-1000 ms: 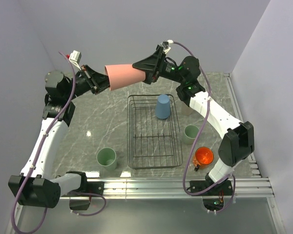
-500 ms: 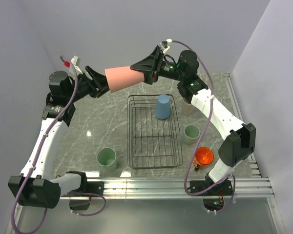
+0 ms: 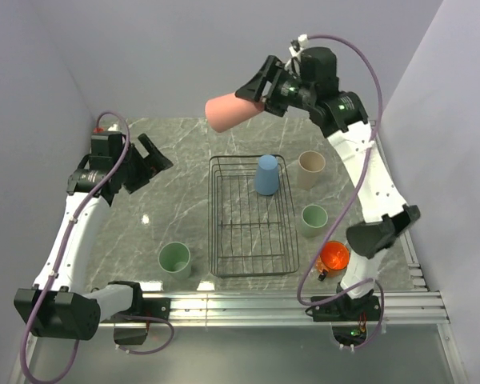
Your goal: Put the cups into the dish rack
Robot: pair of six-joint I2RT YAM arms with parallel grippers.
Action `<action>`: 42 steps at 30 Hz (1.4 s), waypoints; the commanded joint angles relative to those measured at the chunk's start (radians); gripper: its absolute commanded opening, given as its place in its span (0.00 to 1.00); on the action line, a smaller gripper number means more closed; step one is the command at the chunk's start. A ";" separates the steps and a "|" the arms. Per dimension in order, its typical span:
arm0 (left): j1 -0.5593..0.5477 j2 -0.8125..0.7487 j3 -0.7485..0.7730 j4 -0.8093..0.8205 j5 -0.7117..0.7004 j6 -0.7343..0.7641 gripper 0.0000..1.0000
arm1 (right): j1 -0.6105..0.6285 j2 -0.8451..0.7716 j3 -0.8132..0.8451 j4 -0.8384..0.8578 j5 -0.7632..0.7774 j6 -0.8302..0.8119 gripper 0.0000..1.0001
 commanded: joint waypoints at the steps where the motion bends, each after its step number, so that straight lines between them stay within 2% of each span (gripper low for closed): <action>1: 0.003 -0.035 0.012 -0.108 -0.173 0.078 0.99 | 0.090 0.122 0.213 -0.377 0.373 -0.222 0.00; 3: 0.003 -0.044 -0.001 -0.112 -0.173 0.081 0.99 | 0.152 0.185 0.266 -0.466 0.474 -0.242 0.00; 5: -0.003 -0.044 0.001 -0.119 -0.176 0.087 0.99 | 0.186 0.204 0.245 -0.486 0.583 -0.244 0.00; 9: -0.029 -0.044 0.024 -0.135 -0.200 0.102 0.99 | 0.259 0.214 0.131 -0.471 0.676 -0.247 0.00; 11: -0.045 -0.045 0.025 -0.137 -0.200 0.108 0.99 | 0.278 0.240 0.125 -0.474 0.703 -0.253 0.00; 24: -0.077 -0.075 -0.002 -0.163 -0.187 0.101 0.98 | 0.313 0.352 0.071 -0.358 0.725 -0.267 0.00; 29: -0.078 -0.076 -0.018 -0.177 -0.150 0.090 0.95 | 0.313 0.383 0.021 -0.284 0.688 -0.253 0.00; 42: -0.080 -0.113 -0.034 -0.220 -0.101 0.068 0.94 | 0.313 0.451 0.047 -0.238 0.771 -0.236 0.00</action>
